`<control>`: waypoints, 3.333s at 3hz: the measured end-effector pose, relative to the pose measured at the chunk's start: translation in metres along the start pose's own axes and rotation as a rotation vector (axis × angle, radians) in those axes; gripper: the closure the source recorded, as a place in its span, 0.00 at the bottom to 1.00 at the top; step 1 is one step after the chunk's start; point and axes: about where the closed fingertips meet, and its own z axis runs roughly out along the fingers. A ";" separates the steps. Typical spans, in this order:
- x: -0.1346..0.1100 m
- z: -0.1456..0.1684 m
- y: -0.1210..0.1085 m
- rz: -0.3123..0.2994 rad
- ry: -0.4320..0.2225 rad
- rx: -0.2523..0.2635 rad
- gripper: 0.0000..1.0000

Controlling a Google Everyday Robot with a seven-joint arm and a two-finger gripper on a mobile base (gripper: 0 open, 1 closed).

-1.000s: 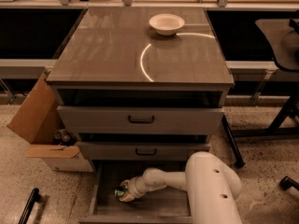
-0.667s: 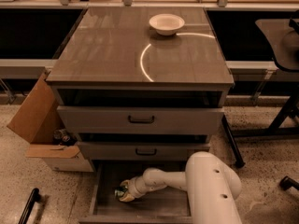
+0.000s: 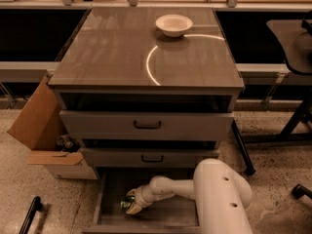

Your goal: Pick green can from bottom drawer and place on counter

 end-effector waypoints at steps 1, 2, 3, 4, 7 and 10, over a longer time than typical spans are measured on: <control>0.000 0.001 0.002 0.000 0.000 -0.003 0.00; -0.003 0.004 0.005 -0.007 0.011 -0.009 0.00; -0.003 0.007 0.009 -0.003 0.063 -0.024 0.02; 0.000 0.008 0.012 -0.002 0.088 -0.023 0.24; -0.025 -0.036 0.039 -0.108 -0.074 -0.004 0.94; -0.050 -0.142 0.042 -0.297 -0.298 0.089 1.00</control>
Offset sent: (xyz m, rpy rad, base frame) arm -0.0015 0.0011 -0.0008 0.0005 0.0021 0.0017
